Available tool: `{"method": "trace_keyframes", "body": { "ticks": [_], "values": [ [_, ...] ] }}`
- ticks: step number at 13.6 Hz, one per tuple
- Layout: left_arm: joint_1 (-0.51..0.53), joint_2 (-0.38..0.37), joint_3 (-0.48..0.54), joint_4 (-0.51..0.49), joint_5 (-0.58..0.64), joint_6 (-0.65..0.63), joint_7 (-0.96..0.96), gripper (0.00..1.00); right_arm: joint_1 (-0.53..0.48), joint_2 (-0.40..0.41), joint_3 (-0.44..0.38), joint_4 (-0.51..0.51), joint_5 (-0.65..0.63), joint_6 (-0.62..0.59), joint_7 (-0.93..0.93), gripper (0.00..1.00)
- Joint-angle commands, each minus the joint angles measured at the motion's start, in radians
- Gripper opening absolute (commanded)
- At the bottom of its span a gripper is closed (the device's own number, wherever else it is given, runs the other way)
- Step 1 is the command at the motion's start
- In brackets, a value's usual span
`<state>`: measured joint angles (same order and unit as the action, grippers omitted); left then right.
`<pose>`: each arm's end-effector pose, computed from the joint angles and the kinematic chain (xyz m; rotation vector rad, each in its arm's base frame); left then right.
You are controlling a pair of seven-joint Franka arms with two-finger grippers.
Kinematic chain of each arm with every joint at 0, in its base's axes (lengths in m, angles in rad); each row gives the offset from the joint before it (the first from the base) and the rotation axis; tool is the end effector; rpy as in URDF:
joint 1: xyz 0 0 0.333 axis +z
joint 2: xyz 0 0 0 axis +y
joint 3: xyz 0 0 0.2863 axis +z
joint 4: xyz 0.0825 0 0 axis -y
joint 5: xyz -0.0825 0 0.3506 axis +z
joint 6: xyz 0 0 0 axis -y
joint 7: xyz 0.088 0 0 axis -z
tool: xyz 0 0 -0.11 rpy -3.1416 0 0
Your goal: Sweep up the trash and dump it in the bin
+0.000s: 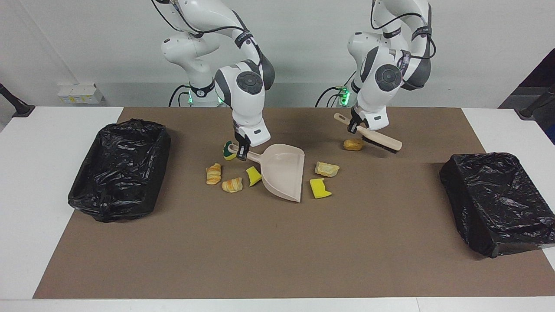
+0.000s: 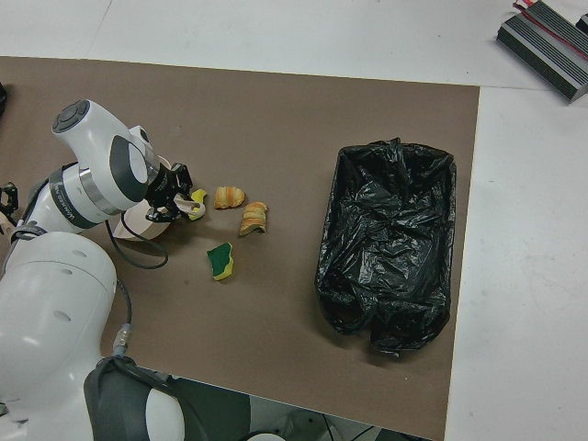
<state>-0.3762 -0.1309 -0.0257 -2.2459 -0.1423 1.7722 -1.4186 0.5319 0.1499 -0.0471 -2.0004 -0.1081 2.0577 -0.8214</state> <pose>0.3939 -0.1814 0.3842 -2.5082 -1.4868 0.4607 0.4808 0.2470 0.3635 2.3732 1.9220 -0.1651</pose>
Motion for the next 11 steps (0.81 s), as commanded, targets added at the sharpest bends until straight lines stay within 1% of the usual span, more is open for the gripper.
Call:
{"method": "trace_keyframes", "body": {
  "ticks": [1, 3, 5, 8, 10, 11],
  "values": [
    [-0.049, -0.05, 0.003, -0.095, -0.055, 0.064, -0.045, 0.0, -0.003, -0.029, 0.004, -0.032, -0.021, 0.025, -0.004, 0.0],
    [-0.081, -0.071, 0.001, -0.159, -0.072, 0.117, -0.069, 0.0, -0.003, -0.029, 0.004, -0.032, -0.021, 0.025, -0.004, 0.0],
    [-0.127, -0.075, 0.001, -0.207, -0.085, 0.186, -0.101, 0.0, -0.003, -0.029, 0.004, -0.032, -0.021, 0.025, -0.004, 0.0],
    [-0.129, -0.062, 0.003, -0.204, -0.085, 0.228, -0.08, 0.0, -0.003, -0.029, 0.004, -0.032, -0.021, 0.024, 0.005, 0.0],
    [-0.129, -0.055, 0.004, -0.193, -0.085, 0.251, 0.015, 0.0, -0.001, -0.03, 0.006, -0.032, -0.022, 0.024, 0.011, 0.0],
    [-0.129, -0.033, 0.004, -0.167, -0.085, 0.253, 0.051, 0.0, -0.001, -0.03, 0.006, -0.032, -0.022, 0.022, 0.011, 0.0]
  ]
}}
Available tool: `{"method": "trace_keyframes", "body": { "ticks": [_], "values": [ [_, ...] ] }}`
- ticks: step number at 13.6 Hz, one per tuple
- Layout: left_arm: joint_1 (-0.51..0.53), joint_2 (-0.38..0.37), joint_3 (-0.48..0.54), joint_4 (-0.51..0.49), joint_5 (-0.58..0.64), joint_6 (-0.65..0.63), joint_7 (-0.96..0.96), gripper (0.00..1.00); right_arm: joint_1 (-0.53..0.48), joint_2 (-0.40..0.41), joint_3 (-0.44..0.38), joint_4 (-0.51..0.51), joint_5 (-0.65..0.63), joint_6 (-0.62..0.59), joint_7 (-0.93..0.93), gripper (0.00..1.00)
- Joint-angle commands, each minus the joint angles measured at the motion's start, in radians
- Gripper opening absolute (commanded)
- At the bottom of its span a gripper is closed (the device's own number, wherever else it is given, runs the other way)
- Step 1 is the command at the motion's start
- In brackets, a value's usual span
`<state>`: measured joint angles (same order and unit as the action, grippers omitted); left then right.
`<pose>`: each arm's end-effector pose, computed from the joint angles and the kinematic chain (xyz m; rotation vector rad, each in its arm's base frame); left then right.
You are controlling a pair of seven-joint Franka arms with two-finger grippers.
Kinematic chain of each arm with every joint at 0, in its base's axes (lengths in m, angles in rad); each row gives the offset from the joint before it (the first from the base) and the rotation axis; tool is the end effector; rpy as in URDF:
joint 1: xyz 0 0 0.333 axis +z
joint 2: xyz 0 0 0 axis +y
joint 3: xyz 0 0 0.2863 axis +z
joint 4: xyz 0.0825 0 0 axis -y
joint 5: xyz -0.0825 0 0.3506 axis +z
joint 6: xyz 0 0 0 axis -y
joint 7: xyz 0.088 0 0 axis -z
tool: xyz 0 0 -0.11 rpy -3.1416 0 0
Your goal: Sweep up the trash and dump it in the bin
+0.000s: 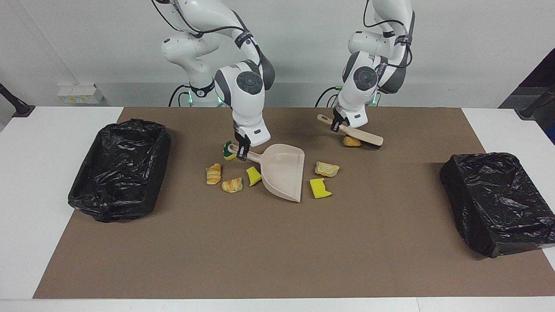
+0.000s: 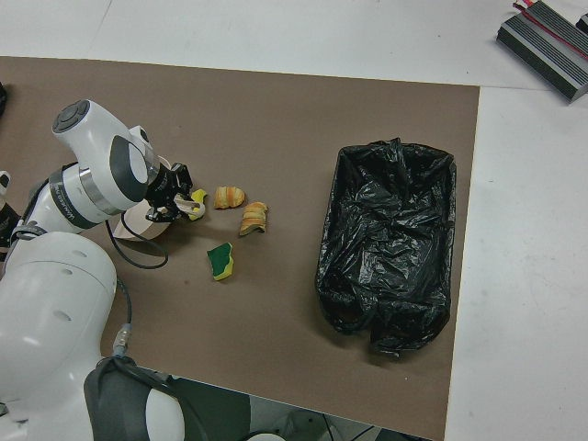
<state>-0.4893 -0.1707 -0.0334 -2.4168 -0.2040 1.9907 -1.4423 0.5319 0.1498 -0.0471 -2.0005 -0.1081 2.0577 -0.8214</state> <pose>0.3541 -0.2189 0.3466 -2.6073 -1.4724 0.4249 0.4808 0.2470 0.3636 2.3732 1.9220 -0.1651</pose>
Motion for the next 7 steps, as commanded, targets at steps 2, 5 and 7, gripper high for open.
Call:
{"method": "trace_keyframes", "body": {
  "ticks": [2, 5, 7],
  "values": [
    [-0.003, 0.071, 0.012, 0.089, -0.023, 0.059, 0.109, 0.0, -0.001, -0.03, 0.006, -0.032, -0.022, 0.021, 0.01, 0.0],
    [0.005, 0.123, 0.015, 0.224, -0.015, 0.033, 0.157, 0.0, -0.001, -0.03, 0.006, -0.032, -0.021, 0.016, 0.01, 0.0],
    [0.058, 0.102, 0.017, 0.26, -0.015, -0.053, 0.16, 0.0, -0.001, -0.03, 0.006, -0.032, -0.021, 0.016, 0.01, 0.0]
  ]
}}
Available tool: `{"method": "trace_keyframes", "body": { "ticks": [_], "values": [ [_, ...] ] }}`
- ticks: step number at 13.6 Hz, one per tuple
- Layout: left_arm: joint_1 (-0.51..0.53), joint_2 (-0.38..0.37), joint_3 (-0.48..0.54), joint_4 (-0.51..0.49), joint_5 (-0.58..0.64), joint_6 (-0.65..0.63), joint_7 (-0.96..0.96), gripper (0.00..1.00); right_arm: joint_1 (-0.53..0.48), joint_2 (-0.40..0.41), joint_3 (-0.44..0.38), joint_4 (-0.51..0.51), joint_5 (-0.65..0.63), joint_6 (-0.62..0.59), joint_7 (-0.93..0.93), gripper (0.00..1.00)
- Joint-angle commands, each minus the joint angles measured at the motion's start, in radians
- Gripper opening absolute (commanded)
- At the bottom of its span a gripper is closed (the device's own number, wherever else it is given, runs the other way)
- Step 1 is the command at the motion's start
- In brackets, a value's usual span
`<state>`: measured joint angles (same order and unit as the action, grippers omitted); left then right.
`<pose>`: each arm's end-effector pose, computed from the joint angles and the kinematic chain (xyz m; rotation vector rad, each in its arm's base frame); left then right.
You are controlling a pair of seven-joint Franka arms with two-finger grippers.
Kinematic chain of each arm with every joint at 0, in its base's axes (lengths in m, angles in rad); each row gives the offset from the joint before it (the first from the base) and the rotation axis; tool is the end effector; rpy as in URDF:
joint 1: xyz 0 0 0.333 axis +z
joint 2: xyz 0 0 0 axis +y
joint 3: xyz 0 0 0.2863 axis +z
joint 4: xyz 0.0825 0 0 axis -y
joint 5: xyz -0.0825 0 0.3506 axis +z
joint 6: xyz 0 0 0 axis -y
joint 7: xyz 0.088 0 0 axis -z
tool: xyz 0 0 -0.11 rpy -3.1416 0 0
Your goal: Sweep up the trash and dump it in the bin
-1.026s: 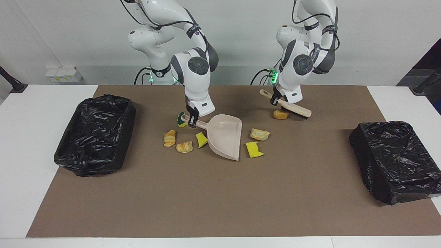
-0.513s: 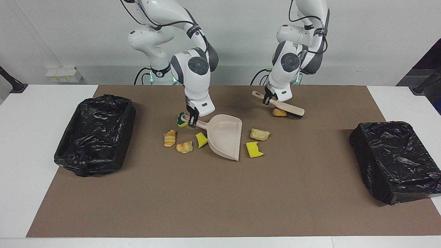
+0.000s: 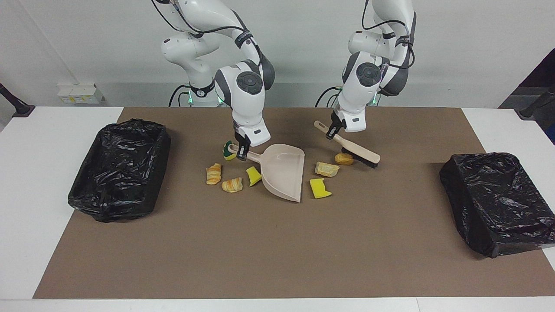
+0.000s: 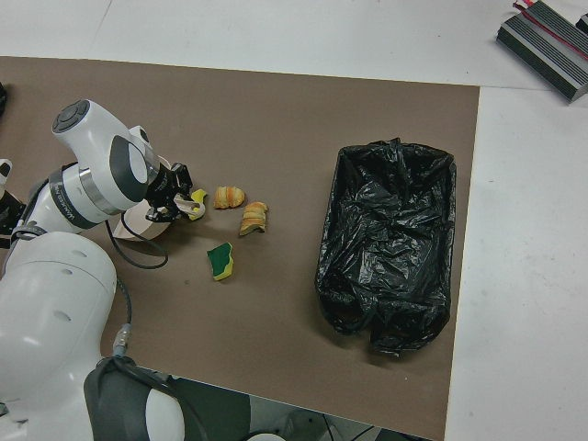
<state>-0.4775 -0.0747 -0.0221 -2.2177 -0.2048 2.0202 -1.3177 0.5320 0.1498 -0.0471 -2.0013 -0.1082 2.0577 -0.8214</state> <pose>0.4109 -0.2384 0.3853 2.7885 1.3796 -0.3354 0.4806 0.2469 0.3632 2.3731 1.9222 -0.1663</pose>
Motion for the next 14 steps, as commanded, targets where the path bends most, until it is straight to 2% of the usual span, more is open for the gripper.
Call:
{"method": "trace_keyframes", "body": {
  "ticks": [1, 4, 7, 9, 14],
  "values": [
    [0.056, -0.017, 0.004, 0.061, -0.016, -0.122, 0.031, 0.0, -0.001, -0.03, 0.006, -0.031, -0.022, 0.018, 0.01, 0.0],
    [0.045, -0.079, 0.001, -0.028, -0.018, -0.16, 0.052, 0.0, -0.001, -0.032, 0.006, -0.034, -0.021, 0.013, 0.016, 0.0],
    [0.042, -0.085, -0.001, -0.105, -0.036, -0.138, 0.239, 0.0, -0.001, -0.036, 0.006, -0.047, -0.022, 0.019, 0.048, 0.0],
    [-0.007, -0.088, 0.001, -0.135, -0.036, -0.1, 0.346, 0.0, 0.011, -0.033, 0.006, -0.053, -0.022, 0.027, 0.051, 0.0],
    [-0.013, -0.054, -0.001, -0.145, -0.048, 0.0, 0.616, 0.0, 0.019, -0.032, 0.006, -0.053, -0.021, 0.029, 0.057, 0.0]
  ]
}}
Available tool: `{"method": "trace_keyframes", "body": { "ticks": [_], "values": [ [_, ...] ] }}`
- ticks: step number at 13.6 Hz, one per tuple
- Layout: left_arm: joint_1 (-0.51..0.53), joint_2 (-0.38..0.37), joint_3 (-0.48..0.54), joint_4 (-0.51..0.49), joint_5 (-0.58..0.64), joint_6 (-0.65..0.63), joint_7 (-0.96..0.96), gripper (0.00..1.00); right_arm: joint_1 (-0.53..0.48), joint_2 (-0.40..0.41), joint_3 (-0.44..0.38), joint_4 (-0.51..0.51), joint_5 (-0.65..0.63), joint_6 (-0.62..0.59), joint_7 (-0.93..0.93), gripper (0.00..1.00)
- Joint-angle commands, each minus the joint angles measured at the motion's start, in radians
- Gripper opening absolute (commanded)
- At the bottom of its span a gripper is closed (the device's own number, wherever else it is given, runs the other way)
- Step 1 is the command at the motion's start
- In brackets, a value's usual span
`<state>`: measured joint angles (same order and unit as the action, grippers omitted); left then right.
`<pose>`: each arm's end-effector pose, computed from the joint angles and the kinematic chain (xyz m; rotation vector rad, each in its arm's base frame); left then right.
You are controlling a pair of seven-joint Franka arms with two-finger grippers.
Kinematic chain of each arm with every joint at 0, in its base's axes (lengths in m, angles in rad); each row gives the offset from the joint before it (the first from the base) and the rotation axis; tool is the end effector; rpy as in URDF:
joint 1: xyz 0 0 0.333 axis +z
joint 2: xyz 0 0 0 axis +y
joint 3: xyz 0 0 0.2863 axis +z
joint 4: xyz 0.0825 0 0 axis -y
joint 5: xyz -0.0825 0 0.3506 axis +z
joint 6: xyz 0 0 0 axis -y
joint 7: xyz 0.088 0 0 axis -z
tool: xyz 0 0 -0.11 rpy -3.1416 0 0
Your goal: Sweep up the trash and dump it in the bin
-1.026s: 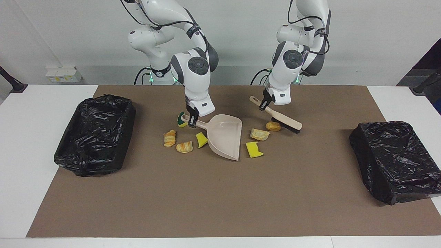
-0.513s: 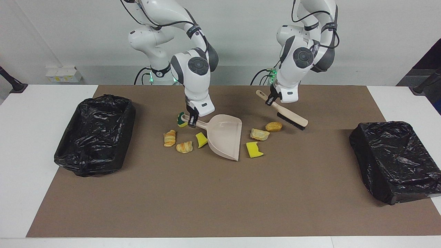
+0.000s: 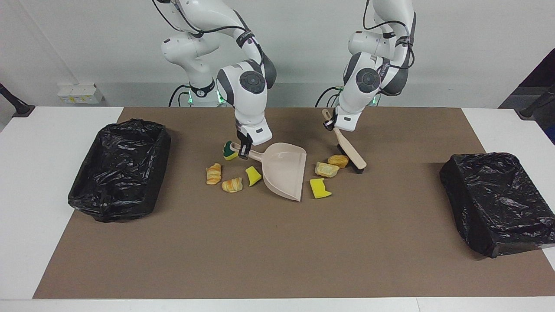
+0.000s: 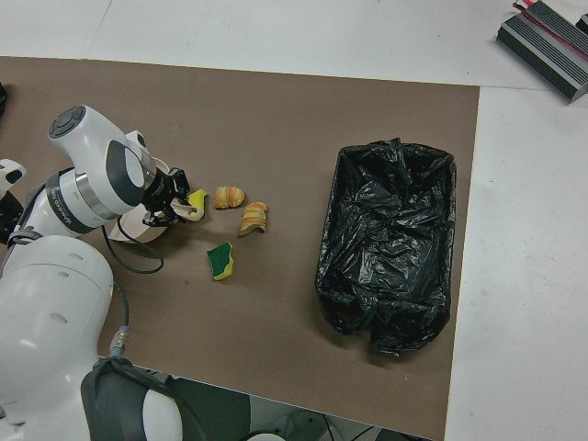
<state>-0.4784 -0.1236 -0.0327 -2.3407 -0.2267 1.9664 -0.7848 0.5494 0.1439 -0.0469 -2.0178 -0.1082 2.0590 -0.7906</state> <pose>0.3721 -0.2261 0.3549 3.0409 0.5983 -0.4926 0.4727 0.2534 0.3597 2.3842 1.9063 -0.1771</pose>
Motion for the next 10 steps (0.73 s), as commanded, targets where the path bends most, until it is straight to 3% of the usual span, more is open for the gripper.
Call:
{"method": "trace_keyframes", "body": {
  "ticks": [1, 10],
  "values": [
    [-0.013, -0.004, 0.008, -0.022, -0.034, 0.072, 0.14, 0.0, 0.001, -0.026, 0.006, -0.036, -0.022, 0.027, 0.027, 0.0],
    [-0.164, 0.004, 0.008, 0.004, -0.143, 0.18, 0.626, 0.0, 0.001, -0.026, 0.006, -0.036, -0.021, 0.027, 0.033, 0.0]
  ]
}}
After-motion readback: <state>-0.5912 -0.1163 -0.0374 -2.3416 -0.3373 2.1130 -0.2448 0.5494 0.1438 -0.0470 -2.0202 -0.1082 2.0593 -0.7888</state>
